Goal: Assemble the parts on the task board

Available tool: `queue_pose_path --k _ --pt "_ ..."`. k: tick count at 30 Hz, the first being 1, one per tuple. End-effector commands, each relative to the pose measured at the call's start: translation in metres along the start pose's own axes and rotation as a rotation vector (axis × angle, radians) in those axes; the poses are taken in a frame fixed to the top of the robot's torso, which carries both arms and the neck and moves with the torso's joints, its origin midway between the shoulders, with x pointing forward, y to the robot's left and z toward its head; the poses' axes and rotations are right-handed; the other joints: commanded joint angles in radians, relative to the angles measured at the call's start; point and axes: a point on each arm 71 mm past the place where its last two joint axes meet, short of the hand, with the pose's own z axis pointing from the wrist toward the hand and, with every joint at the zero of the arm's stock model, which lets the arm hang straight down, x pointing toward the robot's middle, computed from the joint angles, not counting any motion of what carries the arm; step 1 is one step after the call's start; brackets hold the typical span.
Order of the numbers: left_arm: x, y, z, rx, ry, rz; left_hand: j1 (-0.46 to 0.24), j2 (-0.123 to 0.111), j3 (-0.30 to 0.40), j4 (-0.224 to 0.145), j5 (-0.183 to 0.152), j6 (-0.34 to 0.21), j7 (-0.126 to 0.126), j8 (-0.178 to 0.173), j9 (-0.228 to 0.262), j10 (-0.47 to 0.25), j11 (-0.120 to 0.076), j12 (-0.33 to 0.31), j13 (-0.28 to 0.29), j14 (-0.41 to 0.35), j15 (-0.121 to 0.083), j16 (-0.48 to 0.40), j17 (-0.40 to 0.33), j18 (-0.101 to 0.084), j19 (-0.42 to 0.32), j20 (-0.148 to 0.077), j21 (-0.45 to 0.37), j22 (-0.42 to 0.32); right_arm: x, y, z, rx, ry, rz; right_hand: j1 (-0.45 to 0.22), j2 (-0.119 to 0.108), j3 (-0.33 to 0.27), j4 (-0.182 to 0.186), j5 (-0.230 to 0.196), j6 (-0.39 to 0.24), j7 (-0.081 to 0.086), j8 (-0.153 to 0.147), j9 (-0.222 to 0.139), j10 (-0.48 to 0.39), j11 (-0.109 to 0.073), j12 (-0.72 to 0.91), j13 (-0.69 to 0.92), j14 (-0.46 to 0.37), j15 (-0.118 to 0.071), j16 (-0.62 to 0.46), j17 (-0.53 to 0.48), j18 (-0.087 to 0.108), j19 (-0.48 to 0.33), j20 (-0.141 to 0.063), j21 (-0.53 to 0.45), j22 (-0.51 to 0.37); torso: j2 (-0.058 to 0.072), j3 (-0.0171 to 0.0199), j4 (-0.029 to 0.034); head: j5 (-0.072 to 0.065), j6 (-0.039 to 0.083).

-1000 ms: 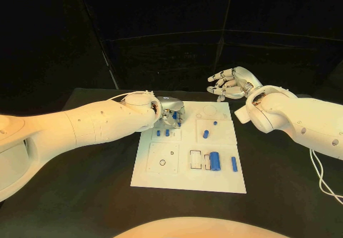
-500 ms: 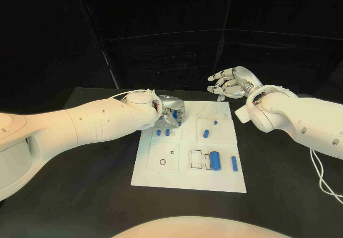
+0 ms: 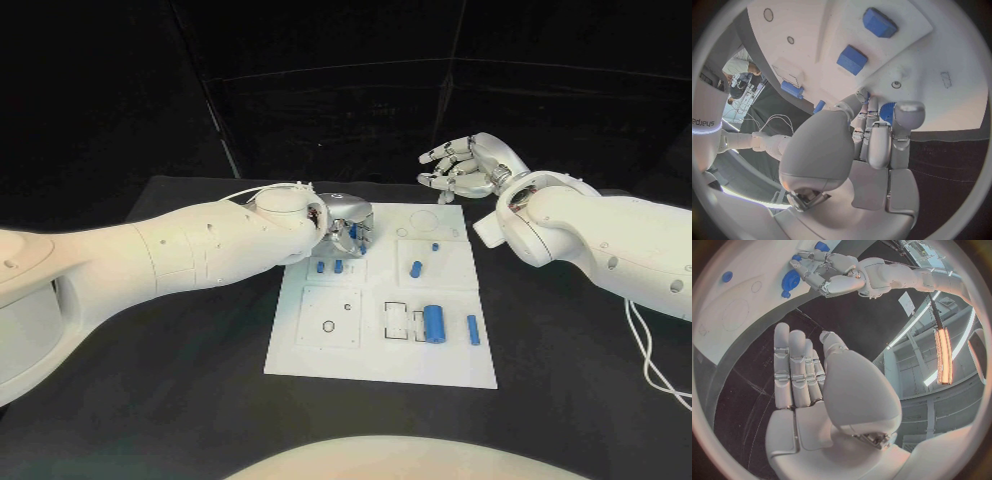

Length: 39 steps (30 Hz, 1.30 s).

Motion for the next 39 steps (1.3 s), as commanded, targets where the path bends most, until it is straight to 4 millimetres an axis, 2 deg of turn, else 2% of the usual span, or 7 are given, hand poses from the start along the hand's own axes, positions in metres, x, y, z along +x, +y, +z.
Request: queue_pose_path --k 1,6,18,30,34,39 --pt "0.000 -0.001 -0.001 0.021 -0.033 0.007 -0.011 -0.001 0.009 0.001 -0.004 0.008 -0.001 0.002 0.001 0.008 0.001 -0.005 0.000 0.012 -0.008 0.003 -0.002 -0.012 0.008 0.000 0.004 0.002 0.000 0.002 0.000 -0.015 0.005 -0.001 0.001 0.003 0.002 0.003 0.005 -0.009 -0.001 0.004 0.001 -0.009 -0.001 0.004 -0.001 -0.007 -0.002 -0.001 0.001 0.004 0.004 0.003 -0.005 -0.001 0.000 0.0000 -0.0003 -0.001 0.002" --pt "-0.002 0.000 -0.006 0.035 -0.076 -0.005 -0.022 -0.015 0.014 -0.001 -0.004 0.010 0.000 -0.005 -0.001 0.013 0.002 -0.016 -0.001 0.013 -0.008 0.003 -0.006 -0.015 0.011 0.000 0.018 0.018 0.000 0.002 0.000 -0.014 0.003 -0.002 0.000 0.003 0.002 0.004 0.005 -0.009 -0.001 0.005 0.001 -0.009 -0.001 0.005 -0.001 -0.007 -0.001 -0.002 0.000 0.004 0.004 0.003 -0.005 -0.001 0.000 -0.0003 -0.0003 -0.002 0.009" --pt "-0.021 0.004 -0.027 0.040 -0.148 -0.050 -0.024 -0.018 0.025 -0.005 -0.004 0.015 -0.001 -0.008 0.000 0.020 0.000 -0.022 -0.001 0.014 -0.009 0.003 -0.008 -0.015 0.012 -0.001 0.022 0.023 -0.002 0.000 0.001 -0.009 -0.001 -0.004 0.000 0.003 0.002 0.004 0.005 -0.009 -0.001 0.005 0.001 -0.009 -0.001 0.005 -0.001 -0.007 -0.001 -0.002 0.000 0.004 0.004 0.003 -0.005 -0.001 -0.001 -0.0001 0.0016 0.003 0.011" --pt "-0.021 0.029 -0.052 -0.033 -0.109 -0.062 -0.029 -0.029 0.031 -0.009 -0.004 0.020 -0.002 -0.012 -0.001 0.026 0.000 -0.030 0.000 0.014 -0.009 0.002 -0.014 -0.016 0.012 -0.002 0.026 0.029 -0.003 -0.002 0.000 -0.005 -0.004 -0.005 0.000 0.003 0.002 0.004 0.005 -0.009 -0.001 0.005 0.001 -0.009 -0.001 0.005 -0.001 -0.007 -0.001 -0.002 0.000 0.004 0.004 0.003 -0.005 -0.001 0.000 -0.0007 0.0006 0.005 0.008" --pt "-0.020 0.035 -0.055 -0.050 -0.097 -0.063 -0.031 -0.031 0.031 -0.009 -0.004 0.021 -0.002 -0.012 -0.001 0.027 0.000 -0.031 0.000 0.014 -0.010 0.001 -0.015 -0.016 0.012 -0.002 0.026 0.029 -0.003 -0.002 0.000 -0.005 -0.005 -0.005 0.000 0.003 0.002 0.004 0.005 -0.009 -0.001 0.005 0.001 -0.009 -0.001 0.005 -0.001 -0.007 -0.001 -0.002 0.000 0.004 0.004 0.003 -0.005 -0.001 0.000 -0.0001 -0.0003 0.006 0.002" --pt "-0.019 0.040 -0.056 -0.066 -0.084 -0.064 -0.034 -0.033 0.031 -0.008 -0.004 0.021 -0.003 -0.013 -0.001 0.029 0.000 -0.032 0.000 0.014 -0.010 0.001 -0.016 -0.016 0.012 -0.002 0.028 0.031 -0.003 -0.002 0.000 -0.005 -0.006 -0.005 0.000 0.003 0.002 0.004 0.005 -0.009 -0.001 0.005 0.001 -0.009 -0.001 0.005 -0.001 -0.007 -0.001 -0.002 0.000 0.004 0.004 0.003 -0.005 -0.001 0.000 -0.0005 -0.0014 0.005 0.001"
